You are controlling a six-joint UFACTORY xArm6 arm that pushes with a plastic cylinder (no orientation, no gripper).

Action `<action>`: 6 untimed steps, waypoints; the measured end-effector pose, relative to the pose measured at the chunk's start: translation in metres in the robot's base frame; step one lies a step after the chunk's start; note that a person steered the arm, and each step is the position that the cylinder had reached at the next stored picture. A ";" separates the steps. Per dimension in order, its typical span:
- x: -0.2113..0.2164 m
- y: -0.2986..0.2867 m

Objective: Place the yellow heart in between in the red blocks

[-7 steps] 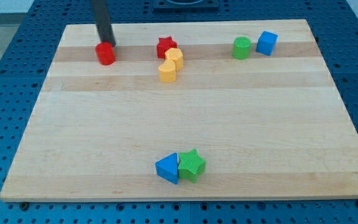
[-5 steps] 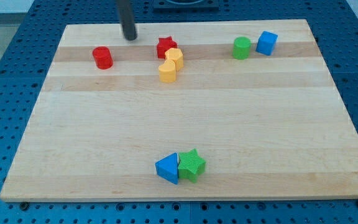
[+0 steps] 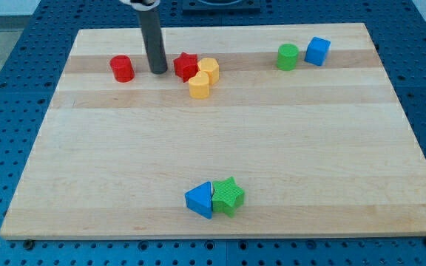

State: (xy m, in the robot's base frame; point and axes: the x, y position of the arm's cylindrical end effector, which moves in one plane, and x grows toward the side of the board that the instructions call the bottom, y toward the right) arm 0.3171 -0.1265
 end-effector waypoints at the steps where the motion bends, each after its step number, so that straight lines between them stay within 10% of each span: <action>1: -0.044 0.015; 3: -0.059 0.097; 6: -0.029 0.027</action>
State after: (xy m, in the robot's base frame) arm 0.2881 -0.0993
